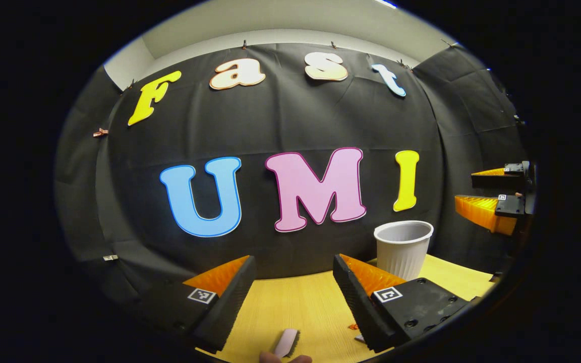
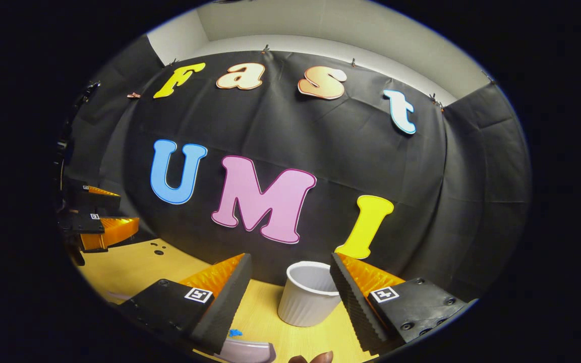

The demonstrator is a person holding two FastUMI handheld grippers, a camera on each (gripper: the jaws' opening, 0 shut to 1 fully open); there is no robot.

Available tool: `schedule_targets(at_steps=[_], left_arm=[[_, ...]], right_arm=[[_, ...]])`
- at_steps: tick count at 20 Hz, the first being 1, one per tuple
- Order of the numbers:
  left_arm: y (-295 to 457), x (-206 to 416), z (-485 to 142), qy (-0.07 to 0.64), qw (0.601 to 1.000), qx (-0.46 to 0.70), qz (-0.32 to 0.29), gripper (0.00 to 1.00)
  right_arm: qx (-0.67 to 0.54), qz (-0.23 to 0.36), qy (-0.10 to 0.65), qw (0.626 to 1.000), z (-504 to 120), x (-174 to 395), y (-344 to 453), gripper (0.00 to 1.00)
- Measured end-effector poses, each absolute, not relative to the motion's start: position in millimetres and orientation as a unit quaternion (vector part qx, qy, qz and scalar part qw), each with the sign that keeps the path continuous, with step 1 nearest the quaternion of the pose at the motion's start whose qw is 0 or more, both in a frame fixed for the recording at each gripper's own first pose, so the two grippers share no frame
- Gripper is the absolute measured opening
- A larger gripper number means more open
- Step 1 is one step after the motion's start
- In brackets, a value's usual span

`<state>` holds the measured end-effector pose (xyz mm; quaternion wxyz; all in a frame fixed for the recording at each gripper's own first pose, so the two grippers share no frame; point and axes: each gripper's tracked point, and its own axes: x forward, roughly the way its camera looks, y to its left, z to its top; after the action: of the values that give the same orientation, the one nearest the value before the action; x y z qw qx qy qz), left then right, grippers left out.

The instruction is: Pick up the small broom and dustpan from the desktop, sweep the trash into the dustpan with the broom, and then empty the trash into the garbage bin.

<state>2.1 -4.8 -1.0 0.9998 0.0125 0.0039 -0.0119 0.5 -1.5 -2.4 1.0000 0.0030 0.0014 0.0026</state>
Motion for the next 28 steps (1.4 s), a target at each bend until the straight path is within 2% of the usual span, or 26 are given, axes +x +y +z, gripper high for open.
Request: schedule_targets(at_steps=[3, 6, 9, 15, 20, 28], left_arm=[[-3.5, 0.7, -3.6, 0.012, 1.0, 0.017, -0.011, 0.97], [-3.1, -2.1, -8.1, 0.018, 1.0, 0.022, -0.011, 0.97], [-5.1, -9.0, -14.6, 0.027, 0.999, 0.025, -0.012, 0.97], [0.9, -11.4, -17.7, 0.042, 0.999, 0.022, -0.006, 0.97], [9.2, -16.4, -23.5, 0.054, 0.998, 0.028, 0.007, 0.97], [16.8, -19.6, -34.1, 0.06, 0.998, 0.032, 0.016, 0.97]], right_arm=[[0.013, 0.029, 0.025, 0.999, -15.6, -3.8, 10.7, 0.98], [0.022, 0.083, 0.111, 0.99, -55.8, -22.3, 31.3, 0.97], [0.024, 0.107, 0.193, 0.975, -98.6, -49.0, 43.7, 0.96], [0.011, 0.16, 0.377, 0.912, -214.3, -120.8, 76.3, 0.94], [0.023, 0.158, 0.463, 0.872, -289.6, -145.8, 86.4, 0.9], [0.049, 0.145, 0.563, 0.812, -391.0, -154.1, 107.8, 0.84]])
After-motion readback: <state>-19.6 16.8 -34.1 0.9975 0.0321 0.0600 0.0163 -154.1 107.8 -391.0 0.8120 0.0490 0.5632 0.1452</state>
